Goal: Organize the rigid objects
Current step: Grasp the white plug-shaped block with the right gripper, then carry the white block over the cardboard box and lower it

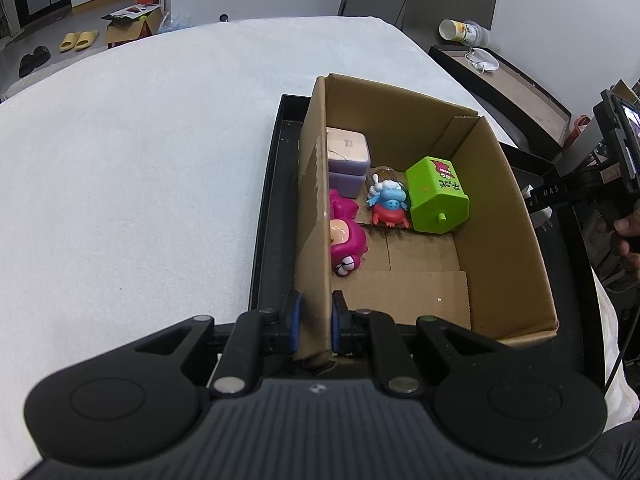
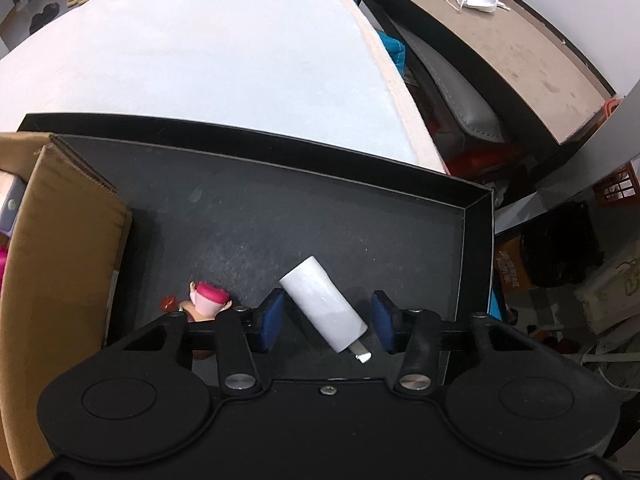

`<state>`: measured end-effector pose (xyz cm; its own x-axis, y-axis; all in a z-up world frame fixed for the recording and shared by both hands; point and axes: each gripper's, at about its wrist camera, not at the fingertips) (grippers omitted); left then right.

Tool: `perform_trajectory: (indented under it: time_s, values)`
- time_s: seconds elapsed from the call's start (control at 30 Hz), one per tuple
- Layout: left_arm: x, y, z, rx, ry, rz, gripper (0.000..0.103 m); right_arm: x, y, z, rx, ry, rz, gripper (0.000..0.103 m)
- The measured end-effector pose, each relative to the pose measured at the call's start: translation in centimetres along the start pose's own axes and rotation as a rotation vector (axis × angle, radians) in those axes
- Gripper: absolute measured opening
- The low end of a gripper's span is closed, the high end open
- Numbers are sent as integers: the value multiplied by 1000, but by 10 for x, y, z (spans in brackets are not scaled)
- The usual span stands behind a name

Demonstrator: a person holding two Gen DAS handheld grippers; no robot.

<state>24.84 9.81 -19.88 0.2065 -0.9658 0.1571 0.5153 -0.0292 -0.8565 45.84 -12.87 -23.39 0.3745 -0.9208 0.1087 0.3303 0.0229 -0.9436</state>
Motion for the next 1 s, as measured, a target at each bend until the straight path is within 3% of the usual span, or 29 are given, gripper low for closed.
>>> perform_trajectory:
  time_s: [0.17,1.0]
  values:
    - [1,1,1,-3,-1,2,13,0,5,-2,-12,25,-15,21]
    - [3,-7,2,9,7,2,13,-6,-63,-13,81,59,30,20]
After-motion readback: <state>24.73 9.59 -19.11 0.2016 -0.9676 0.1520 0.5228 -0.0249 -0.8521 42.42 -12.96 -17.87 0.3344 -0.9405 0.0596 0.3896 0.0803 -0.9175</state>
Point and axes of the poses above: each gripper's, at about its wrist camera, not at the fingertips, and y roughly the way its jaws point, x to its right, z to its top, and after that the axes turned 4 degrees about y, right-handed
